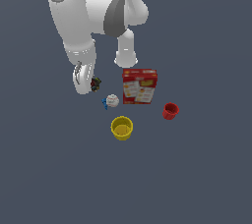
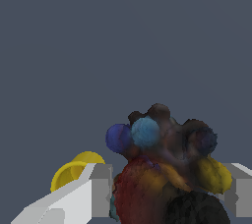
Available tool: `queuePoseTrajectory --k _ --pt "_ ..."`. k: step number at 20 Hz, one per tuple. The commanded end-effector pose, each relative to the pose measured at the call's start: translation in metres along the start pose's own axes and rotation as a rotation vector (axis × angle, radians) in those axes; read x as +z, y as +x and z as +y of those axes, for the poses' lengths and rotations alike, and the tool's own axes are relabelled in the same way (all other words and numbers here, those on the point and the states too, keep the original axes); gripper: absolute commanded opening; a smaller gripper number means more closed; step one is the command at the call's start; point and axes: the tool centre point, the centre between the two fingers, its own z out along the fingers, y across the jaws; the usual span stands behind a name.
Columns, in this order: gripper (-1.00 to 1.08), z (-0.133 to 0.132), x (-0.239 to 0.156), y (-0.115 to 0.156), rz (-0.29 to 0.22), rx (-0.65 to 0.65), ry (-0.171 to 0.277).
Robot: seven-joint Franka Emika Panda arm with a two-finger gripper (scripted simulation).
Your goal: Pick up a designated object from a clutter of objects.
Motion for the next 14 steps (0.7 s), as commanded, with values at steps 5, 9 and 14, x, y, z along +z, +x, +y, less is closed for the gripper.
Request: queuePoseTrajectory --k 5,9,14 --pt "-1.00 -0.029 -0.059 -0.015 -0.003 -0.001 -0.001" --pt "-1.00 -0.046 -0.092 -0.023 -0.005 -0.003 -0.001" --pt "-1.00 -0.065 -0.127 -0.032 -0.006 -0.004 -0.002"
